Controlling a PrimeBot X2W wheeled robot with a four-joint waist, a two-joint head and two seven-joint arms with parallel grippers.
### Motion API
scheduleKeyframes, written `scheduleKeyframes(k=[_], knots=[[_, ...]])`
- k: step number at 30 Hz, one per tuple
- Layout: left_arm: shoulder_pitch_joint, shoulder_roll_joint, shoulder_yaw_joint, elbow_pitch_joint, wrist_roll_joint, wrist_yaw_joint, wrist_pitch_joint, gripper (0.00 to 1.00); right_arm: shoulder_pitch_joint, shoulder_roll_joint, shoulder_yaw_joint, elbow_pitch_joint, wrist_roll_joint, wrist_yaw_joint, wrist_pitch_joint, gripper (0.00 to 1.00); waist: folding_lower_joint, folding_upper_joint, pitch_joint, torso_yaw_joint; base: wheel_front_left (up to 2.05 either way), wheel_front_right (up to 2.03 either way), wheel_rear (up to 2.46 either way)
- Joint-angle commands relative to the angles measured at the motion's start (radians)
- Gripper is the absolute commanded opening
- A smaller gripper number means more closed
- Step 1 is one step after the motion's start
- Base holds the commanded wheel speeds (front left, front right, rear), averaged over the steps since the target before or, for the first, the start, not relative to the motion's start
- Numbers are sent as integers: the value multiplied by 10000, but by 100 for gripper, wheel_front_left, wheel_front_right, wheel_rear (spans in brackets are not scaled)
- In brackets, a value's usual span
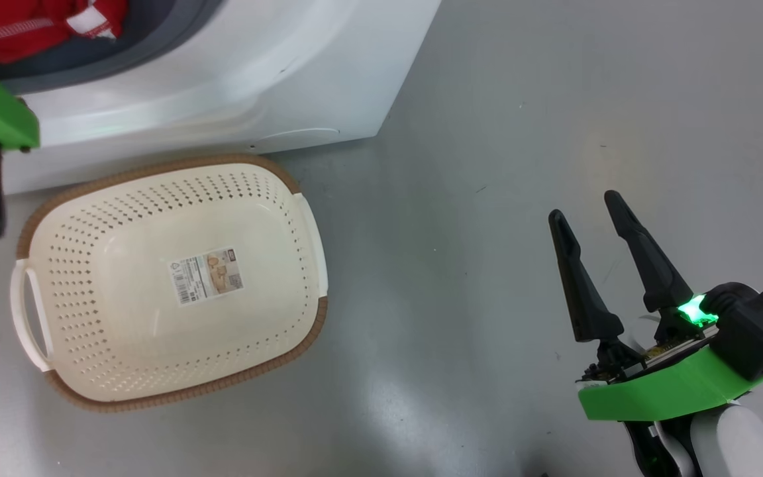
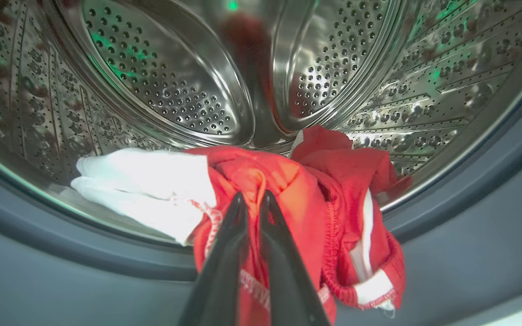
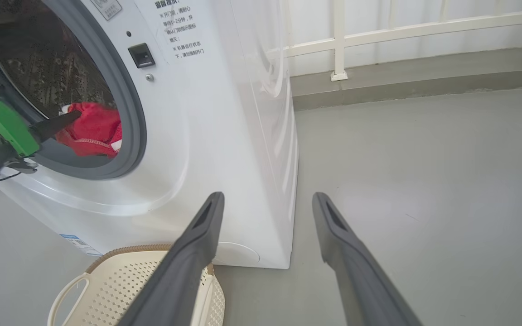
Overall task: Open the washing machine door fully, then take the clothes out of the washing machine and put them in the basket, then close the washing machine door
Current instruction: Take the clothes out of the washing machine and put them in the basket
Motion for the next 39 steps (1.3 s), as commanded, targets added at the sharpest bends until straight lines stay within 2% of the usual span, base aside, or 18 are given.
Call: scheduleKeyframes(k=[1, 14, 20, 28, 39], knots=[[312, 499, 155, -585, 140, 138, -49, 0, -127, -114, 205, -201, 40, 63, -79, 100, 0, 0, -22, 23, 0, 0, 0], [3307, 791, 330, -5372, 49, 1337, 894, 0, -146, -114, 110, -60, 126, 63, -211, 100, 0, 0, -284, 171, 0, 0, 0], [4567, 848, 384, -7062, 29, 1846, 1342, 0, -58, -114, 29, 0, 152, 63, -252, 100, 0, 0, -589, 290, 0, 0, 0], [5688, 816, 287, -8444, 91, 2274, 1620, 0, 46, -114, 1, 18, 125, 63, -199, 100, 0, 0, -1117, 412, 0, 0, 0], [6687, 595, 155, -9540, 52, 2594, 1521, 0, 404, -114, -242, 33, 195, 63, -229, 100, 0, 0, -2069, 523, 0, 0, 0]])
